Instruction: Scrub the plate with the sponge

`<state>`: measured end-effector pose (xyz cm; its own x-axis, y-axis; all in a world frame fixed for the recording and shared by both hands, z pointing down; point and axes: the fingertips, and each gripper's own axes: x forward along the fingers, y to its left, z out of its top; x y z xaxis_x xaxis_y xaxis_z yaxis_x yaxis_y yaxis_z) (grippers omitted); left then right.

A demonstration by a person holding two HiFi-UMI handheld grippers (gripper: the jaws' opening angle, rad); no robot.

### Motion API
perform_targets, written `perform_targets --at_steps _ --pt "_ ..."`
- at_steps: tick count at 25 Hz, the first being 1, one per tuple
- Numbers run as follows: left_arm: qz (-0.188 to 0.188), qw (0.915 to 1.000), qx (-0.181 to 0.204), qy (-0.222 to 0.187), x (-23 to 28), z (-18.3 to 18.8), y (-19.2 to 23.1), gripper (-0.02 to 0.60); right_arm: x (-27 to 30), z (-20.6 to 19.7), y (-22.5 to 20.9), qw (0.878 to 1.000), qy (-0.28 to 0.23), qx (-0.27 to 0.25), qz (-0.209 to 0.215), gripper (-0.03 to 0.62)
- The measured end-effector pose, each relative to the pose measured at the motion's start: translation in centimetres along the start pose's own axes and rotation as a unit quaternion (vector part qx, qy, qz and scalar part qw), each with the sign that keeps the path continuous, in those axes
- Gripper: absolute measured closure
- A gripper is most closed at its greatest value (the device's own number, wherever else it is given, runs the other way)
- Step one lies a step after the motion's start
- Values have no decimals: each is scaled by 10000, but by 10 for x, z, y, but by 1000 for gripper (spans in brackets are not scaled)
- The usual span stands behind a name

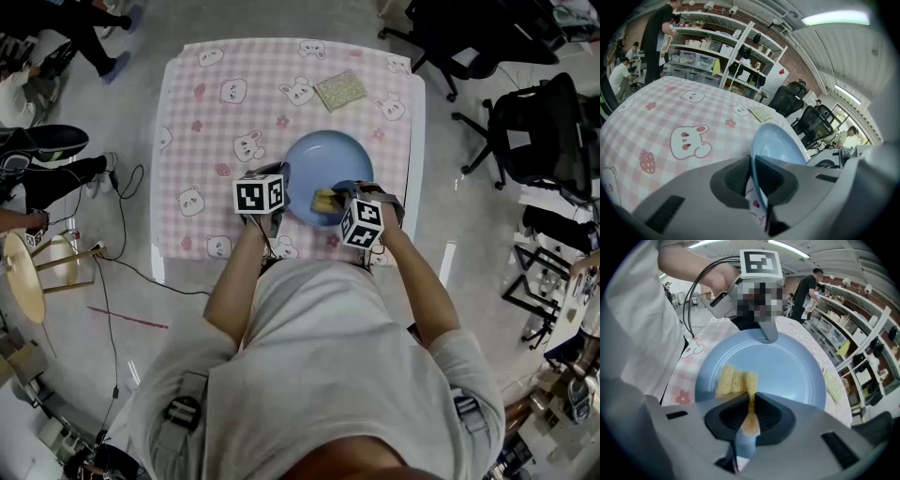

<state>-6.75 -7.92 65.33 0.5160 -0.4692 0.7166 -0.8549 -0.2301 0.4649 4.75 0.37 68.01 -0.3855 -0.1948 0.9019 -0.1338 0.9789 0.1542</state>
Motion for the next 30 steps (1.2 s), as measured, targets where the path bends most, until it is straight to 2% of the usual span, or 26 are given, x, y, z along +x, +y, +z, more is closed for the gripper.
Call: perform_targets --at_steps 6,10,15,20,25,30 --pt "5 10000 53 24 0 1 -1 549 -5 -22 -13 9991 209 347 -122 549" --pt "-3 10000 47 22 1 2 0 549 -5 -34 -32 9970 399 562 -353 549" --pt "19 10000 20 25 0 1 -1 549 -4 -42 -65 9892 396 1273 -605 549" --pt "-1 10000 0 0 3 -1 -1 549 2 -50 -98 9813 577 1551 -980 549" --pt "83 9999 -76 -2 1 1 1 549 10 -35 -119 9810 699 1230 -1331 549" --pt "146 9998 -143 60 1 1 3 549 15 5 -108 9904 306 882 -1016 551"
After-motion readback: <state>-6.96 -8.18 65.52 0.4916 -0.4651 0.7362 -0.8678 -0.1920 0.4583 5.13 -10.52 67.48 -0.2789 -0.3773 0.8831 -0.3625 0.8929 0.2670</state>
